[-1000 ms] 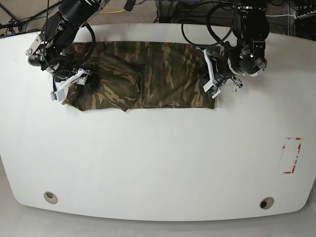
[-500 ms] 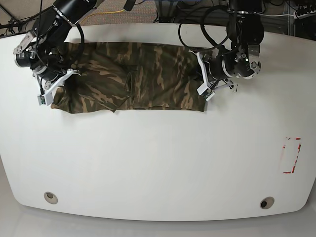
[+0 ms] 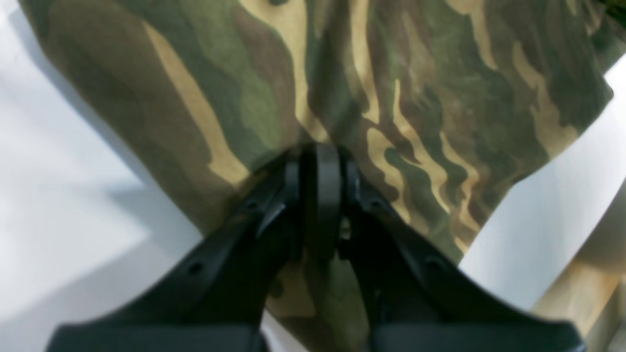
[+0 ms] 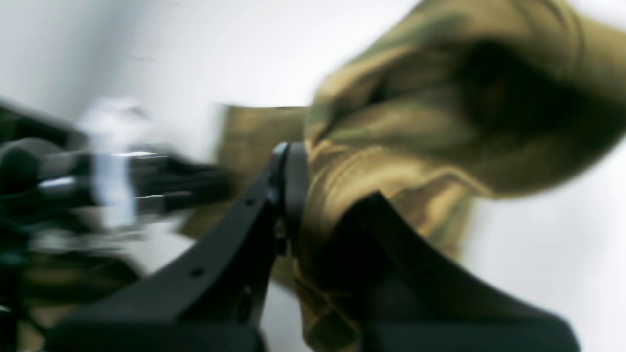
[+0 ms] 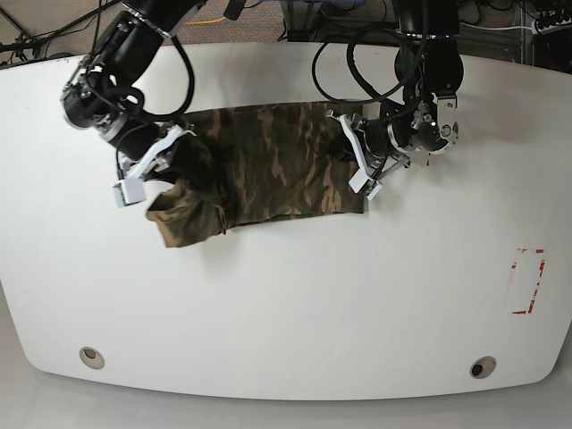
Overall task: Fold the T-shirt properly
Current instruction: 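Grasp the strip end with the right gripper and fold it over the left fold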
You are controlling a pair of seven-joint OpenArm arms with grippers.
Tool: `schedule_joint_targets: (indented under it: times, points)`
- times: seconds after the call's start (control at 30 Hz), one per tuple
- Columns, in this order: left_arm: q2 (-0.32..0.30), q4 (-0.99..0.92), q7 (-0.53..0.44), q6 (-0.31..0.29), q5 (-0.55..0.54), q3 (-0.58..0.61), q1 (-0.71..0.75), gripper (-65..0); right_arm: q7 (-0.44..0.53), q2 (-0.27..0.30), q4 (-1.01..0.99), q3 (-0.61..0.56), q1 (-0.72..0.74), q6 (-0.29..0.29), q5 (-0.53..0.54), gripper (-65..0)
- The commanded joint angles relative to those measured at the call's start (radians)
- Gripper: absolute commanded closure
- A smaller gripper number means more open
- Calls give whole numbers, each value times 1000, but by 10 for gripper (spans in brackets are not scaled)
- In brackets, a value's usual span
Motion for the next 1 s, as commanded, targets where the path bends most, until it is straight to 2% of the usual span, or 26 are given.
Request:
schedule_joint_targets:
  times: [0.0, 0.07, 0.17, 0.27, 0.37, 0.43, 0.57, 0.67, 0.73, 0.8, 0.97]
  points:
    - [7, -5, 4, 11, 61, 3, 7, -24, 20, -28, 21, -41, 12, 2, 33, 0]
    - [10, -5, -2, 9, 99, 3, 28, -24, 20, -56, 21, -97, 12, 2, 37, 0]
    - [10, -2, -22, 8, 110, 5, 34, -24, 23, -56, 16, -176, 12, 2, 32, 0]
    - [9, 1, -28, 8, 109, 5, 39, -24, 127, -56, -32, -313, 4, 2, 30, 0]
    - [7, 4, -30, 8, 107, 3, 39, -24, 210, -47, -147, -399, 11, 2, 29, -11]
    - [7, 13, -30, 6, 107, 1, 39, -24, 239, -28, -197, -425, 12, 2, 29, -54]
    - [10, 39, -48, 6, 104, -2, 48, -31, 337, 41, -273, -496, 14, 2, 29, -268]
    - [10, 76, -77, 5, 104, -11, 53, -97, 360, 90, -274, -523, 12, 2, 29, -439]
    - [20, 105, -83, 5, 75, -34, 54, -156, 360, 120, -266, -539, 12, 2, 35, -530]
    - [29, 125, -85, 5, 4, -71, 54, -192, 360, 143, -236, -543, 6, 2, 37, -566]
    - [24, 205, -83, 5, -221, -175, 56, -211, 360, 180, -108, -542, -35, 2, 37, -568]
